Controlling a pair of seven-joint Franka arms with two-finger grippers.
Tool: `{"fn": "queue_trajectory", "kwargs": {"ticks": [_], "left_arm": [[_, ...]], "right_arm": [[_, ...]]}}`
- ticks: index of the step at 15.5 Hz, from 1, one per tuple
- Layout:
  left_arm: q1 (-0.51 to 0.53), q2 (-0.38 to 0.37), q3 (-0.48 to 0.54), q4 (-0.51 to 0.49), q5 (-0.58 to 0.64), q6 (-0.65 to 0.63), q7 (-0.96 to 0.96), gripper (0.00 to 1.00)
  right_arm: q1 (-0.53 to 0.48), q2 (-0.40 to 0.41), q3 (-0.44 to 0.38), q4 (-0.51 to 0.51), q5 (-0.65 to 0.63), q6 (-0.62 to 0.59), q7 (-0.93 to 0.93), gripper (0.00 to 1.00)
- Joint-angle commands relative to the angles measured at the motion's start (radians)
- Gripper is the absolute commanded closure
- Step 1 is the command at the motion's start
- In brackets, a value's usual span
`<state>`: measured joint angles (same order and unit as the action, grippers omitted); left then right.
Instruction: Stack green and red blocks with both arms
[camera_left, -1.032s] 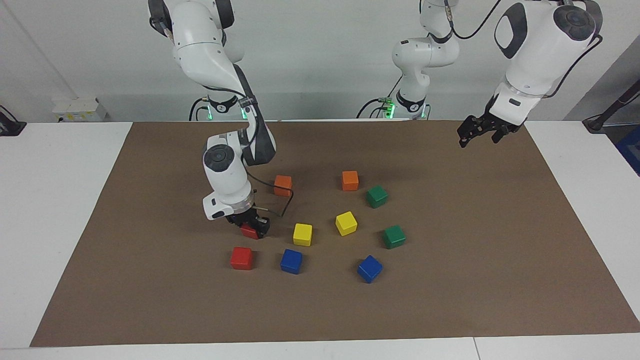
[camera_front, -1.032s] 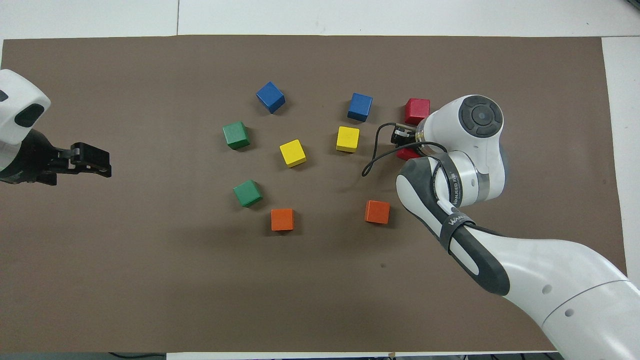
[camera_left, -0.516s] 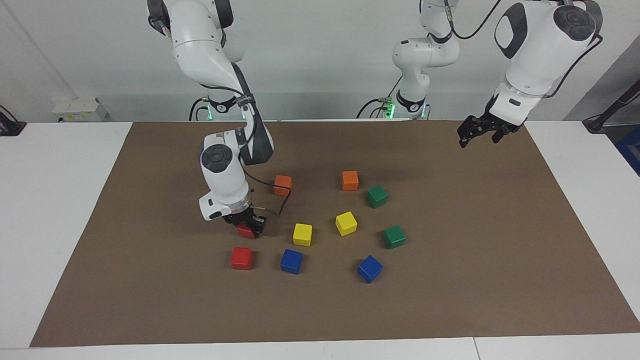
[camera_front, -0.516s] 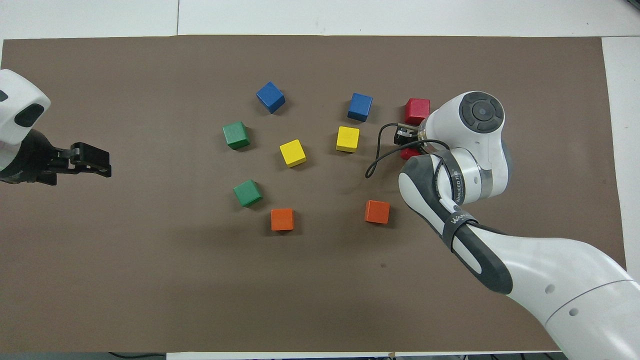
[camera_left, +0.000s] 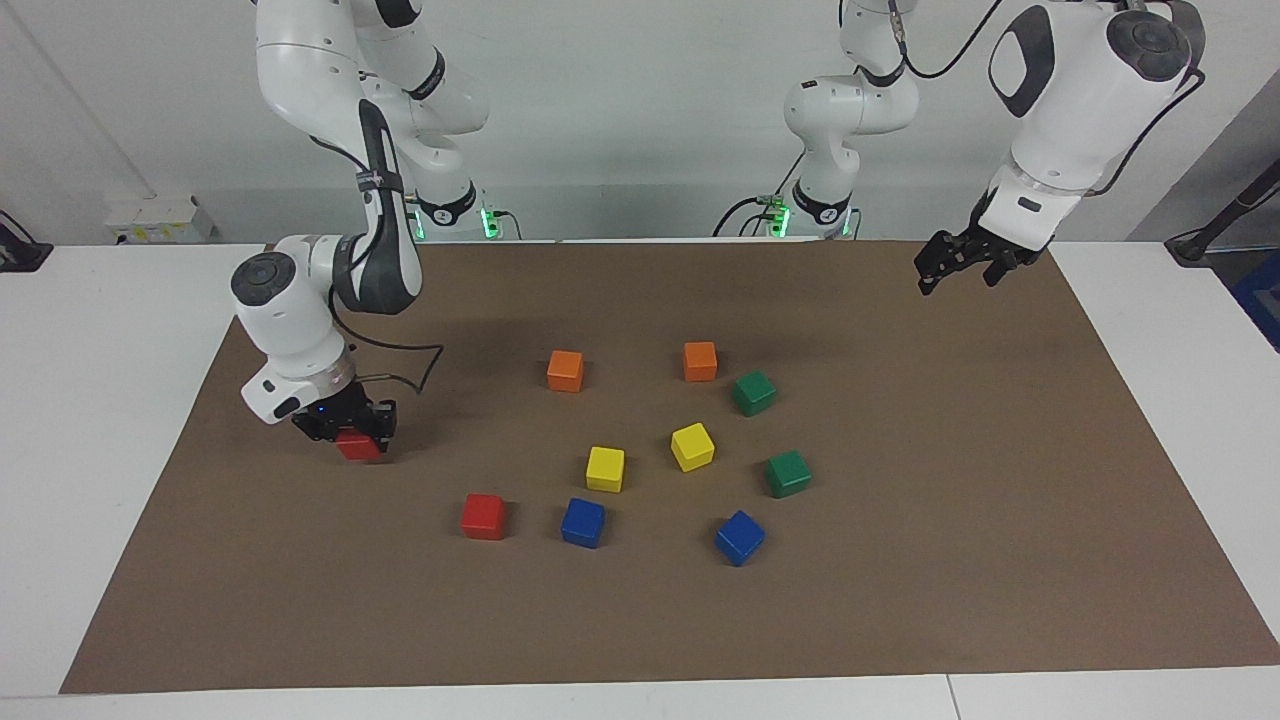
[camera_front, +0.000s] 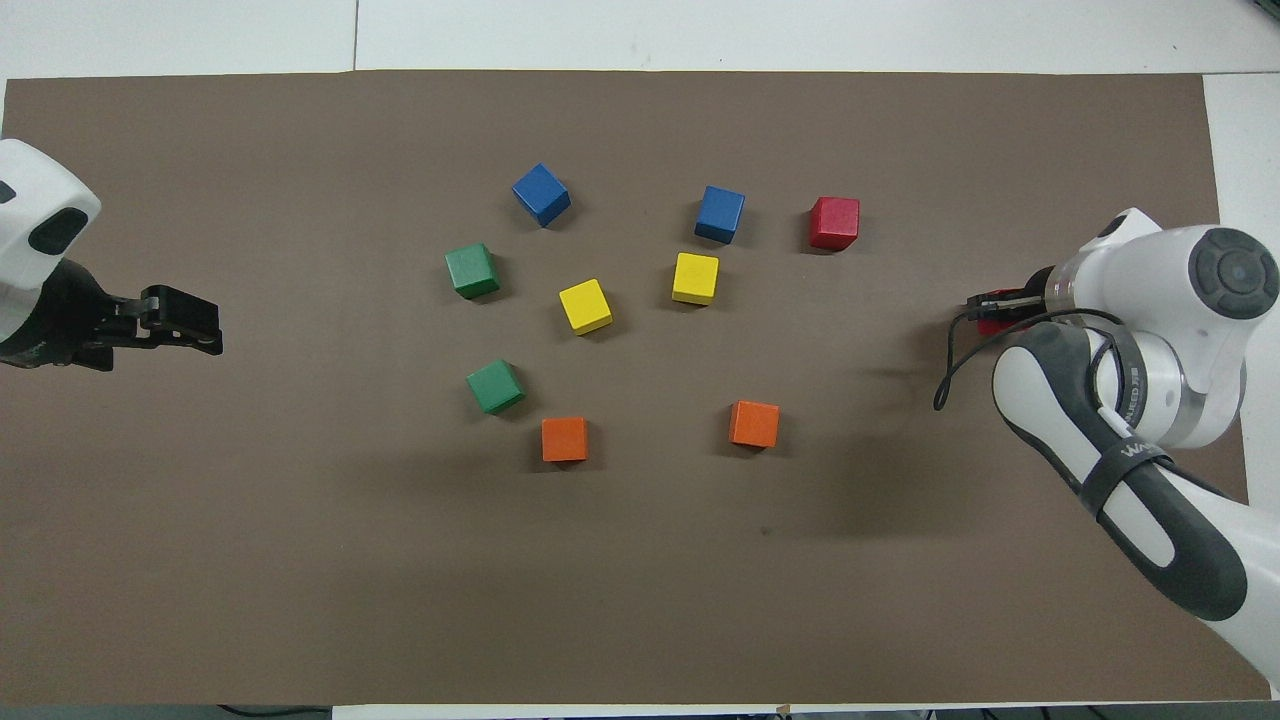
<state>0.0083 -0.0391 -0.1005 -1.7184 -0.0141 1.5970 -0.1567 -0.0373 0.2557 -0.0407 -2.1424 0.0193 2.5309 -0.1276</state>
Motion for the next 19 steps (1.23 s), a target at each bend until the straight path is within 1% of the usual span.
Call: {"fn": "queue_trajectory", "kwargs": {"ticks": [1,5,7,8,9,11,12,14,15,16,18,19], "left_arm": [[0.012,-0.019,-0.002,-0.009,-0.015,-0.008,0.011,0.0],[-0.001,-0.021,-0.007,-0.013,-0.013,-0.009,-0.014,0.0],[-0.033,-0.038,-0.013,-0.056,-0.015,0.02,-0.026,0.0],[-0.066,-0.056,-0.013,-0.094,-0.015,0.05,-0.039,0.0],[-0.094,-0.062,-0.015,-0.14,-0.018,0.092,-0.103,0.0],[-0.172,-0.064,-0.015,-0.234,-0.018,0.202,-0.261,0.0],[-0.204,-0.048,-0.015,-0.272,-0.018,0.263,-0.326,0.0],[-0.241,0.007,-0.015,-0.326,-0.02,0.401,-0.455,0.0],[-0.269,0.051,-0.015,-0.34,-0.02,0.479,-0.474,0.0],[-0.283,0.092,-0.015,-0.346,-0.02,0.533,-0.478,0.0],[-0.295,0.154,-0.015,-0.346,-0.02,0.58,-0.481,0.0],[-0.3,0.166,-0.015,-0.348,-0.02,0.587,-0.486,0.0]], "right_arm": [[-0.033,-0.044,0.016,-0.079,-0.007,0.069,-0.07,1.0],[-0.052,-0.035,0.016,-0.079,-0.004,0.072,-0.079,1.0],[-0.052,-0.033,0.018,-0.076,0.008,0.072,-0.076,1.0],[-0.052,-0.033,0.018,-0.074,0.011,0.072,-0.075,0.49],[-0.053,-0.033,0.018,-0.073,0.011,0.071,-0.075,0.0],[-0.052,-0.03,0.016,-0.057,0.011,0.071,-0.075,0.0],[-0.05,-0.027,0.016,-0.053,0.011,0.069,-0.078,0.0],[-0.038,-0.023,0.015,-0.01,0.002,0.023,-0.081,0.0],[-0.032,-0.02,0.015,0.04,-0.01,-0.041,-0.081,0.0],[-0.02,-0.009,0.015,0.115,-0.018,-0.12,-0.078,0.0],[0.028,0.035,0.012,0.272,-0.028,-0.26,-0.047,0.0],[0.04,0.051,0.013,0.335,-0.035,-0.311,-0.005,0.0]]}}
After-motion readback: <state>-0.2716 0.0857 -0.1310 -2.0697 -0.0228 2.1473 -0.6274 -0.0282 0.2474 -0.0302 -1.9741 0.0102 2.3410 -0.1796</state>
